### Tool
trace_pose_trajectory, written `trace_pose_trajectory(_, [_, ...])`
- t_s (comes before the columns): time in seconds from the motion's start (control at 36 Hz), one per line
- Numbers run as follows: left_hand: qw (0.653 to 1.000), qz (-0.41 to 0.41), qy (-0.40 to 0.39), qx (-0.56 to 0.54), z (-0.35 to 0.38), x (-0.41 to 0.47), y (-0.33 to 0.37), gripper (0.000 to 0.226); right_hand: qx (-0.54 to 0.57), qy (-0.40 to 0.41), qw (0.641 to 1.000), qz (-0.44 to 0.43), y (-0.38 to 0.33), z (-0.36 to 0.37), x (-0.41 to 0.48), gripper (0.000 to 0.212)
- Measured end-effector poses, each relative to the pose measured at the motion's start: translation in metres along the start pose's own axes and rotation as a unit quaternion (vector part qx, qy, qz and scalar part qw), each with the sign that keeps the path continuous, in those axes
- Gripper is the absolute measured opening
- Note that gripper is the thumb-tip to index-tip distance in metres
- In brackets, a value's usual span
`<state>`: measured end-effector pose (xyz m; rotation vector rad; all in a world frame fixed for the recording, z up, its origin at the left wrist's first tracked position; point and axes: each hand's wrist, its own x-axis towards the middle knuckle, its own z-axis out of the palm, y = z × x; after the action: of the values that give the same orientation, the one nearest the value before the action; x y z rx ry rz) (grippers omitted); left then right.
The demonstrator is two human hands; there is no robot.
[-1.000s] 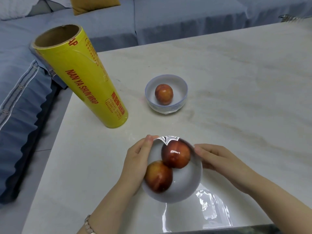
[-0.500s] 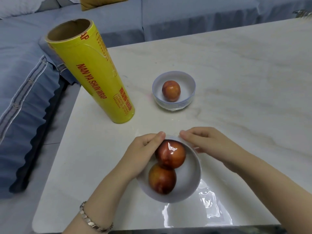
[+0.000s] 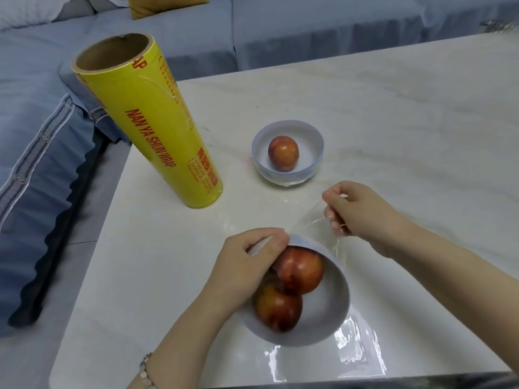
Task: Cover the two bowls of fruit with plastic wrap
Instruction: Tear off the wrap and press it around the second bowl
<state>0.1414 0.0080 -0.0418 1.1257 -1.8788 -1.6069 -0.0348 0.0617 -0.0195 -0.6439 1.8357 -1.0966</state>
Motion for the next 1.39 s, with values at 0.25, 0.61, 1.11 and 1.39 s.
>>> trace_pose_trajectory(0.25, [1.000,0.016,-0.017,0.010,0.022,0.001,0.002,0.021,0.038,-0.121,0.985,0.118,0.017,-0.028,0.006,0.016])
trace_pose_trajectory(0.61, [0.999,0.005,-0.054,-0.007,0.016,0.010,-0.003,0.016,-0.179,-0.250,0.945,-0.107,0.007,-0.056,0.001,0.026])
trace_pose_trajectory(1.11, [0.997,0.034,-0.074,-0.014,0.016,0.011,-0.004,0.011,0.171,-0.120,0.975,-0.071,0.044,-0.032,-0.009,0.014])
trace_pose_trajectory(1.39, [0.998,0.043,-0.052,-0.018,0.015,0.005,-0.005,0.012,0.122,-0.038,0.990,0.052,0.054,-0.010,-0.010,0.043])
